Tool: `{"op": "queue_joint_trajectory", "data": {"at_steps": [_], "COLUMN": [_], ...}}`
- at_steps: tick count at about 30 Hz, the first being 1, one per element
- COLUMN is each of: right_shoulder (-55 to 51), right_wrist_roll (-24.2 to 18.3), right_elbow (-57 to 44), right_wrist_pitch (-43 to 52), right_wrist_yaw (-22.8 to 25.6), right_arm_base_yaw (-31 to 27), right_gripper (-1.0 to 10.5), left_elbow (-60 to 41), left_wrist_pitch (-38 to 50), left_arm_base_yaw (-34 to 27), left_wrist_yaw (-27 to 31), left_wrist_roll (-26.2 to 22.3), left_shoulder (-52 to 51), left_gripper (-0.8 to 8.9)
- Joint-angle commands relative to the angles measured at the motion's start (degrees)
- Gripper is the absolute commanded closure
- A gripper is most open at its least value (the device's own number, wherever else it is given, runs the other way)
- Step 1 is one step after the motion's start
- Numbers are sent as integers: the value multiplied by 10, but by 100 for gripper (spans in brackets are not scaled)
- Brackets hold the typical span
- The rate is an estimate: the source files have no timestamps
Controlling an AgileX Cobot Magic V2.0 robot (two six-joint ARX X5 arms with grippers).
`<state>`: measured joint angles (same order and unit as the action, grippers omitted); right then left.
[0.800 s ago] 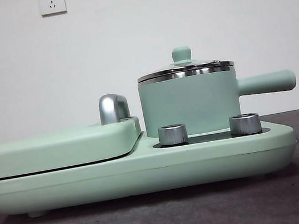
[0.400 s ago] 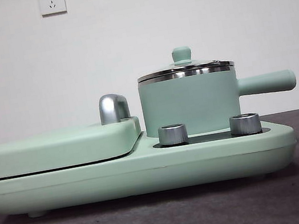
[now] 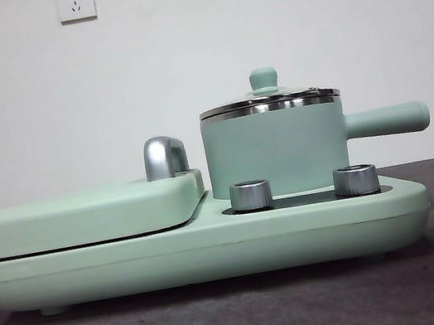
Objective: Put the buns in a small steamer
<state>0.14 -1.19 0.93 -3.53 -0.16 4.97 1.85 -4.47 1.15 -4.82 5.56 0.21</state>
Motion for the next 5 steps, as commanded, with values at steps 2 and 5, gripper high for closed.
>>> {"op": "queue_joint_trajectory", "data": {"at_steps": [2, 5], "right_shoulder": [1, 1], "right_wrist_roll": [7, 7], "right_elbow": [-2, -2], "right_wrist_pitch": [6, 6], "right_wrist_yaw": [2, 2], "right_arm_base_yaw": [1, 1], "right_gripper": [935, 935], "left_elbow": [-11, -11], "left_wrist_pitch": [7, 7], "left_arm_base_yaw": [0, 0], "left_wrist_yaw": [-1, -1], "left_wrist_roll": [1, 1], "left_shoulder": [0, 0], "left_gripper": [802, 802]}}
